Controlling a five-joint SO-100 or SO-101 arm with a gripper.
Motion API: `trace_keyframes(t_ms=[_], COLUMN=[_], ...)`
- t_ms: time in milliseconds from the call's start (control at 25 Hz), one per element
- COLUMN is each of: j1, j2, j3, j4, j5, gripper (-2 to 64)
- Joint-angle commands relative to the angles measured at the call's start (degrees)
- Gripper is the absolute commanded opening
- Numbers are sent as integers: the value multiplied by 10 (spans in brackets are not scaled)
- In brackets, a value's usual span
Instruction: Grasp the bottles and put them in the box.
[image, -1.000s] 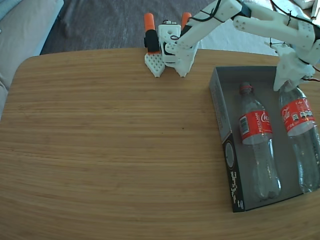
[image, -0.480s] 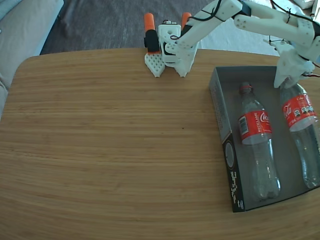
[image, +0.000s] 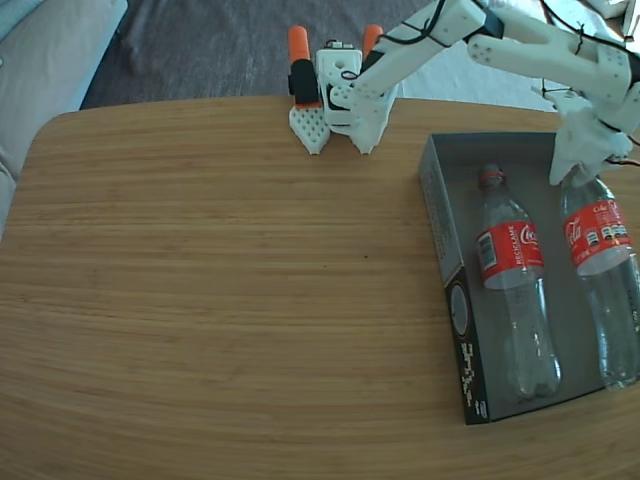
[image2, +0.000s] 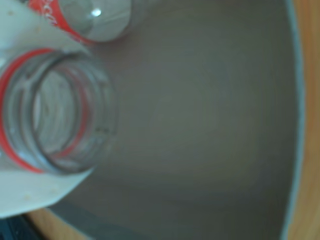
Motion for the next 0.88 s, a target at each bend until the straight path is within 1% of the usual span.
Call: trace_keyframes(t_ms=[0,160,200,360,440,560,840], j1=[-2,-3,-3,0,9,11,18], j2=[12,12,12,13,12,15,19], j3=[-39,-38,-34,-30,-30,-30,-31], j4=[18,21,22,24,24,24,24], j5=[-2,-2,-2,3,3,4,5], gripper=[-3,7,29,204,252,266,268])
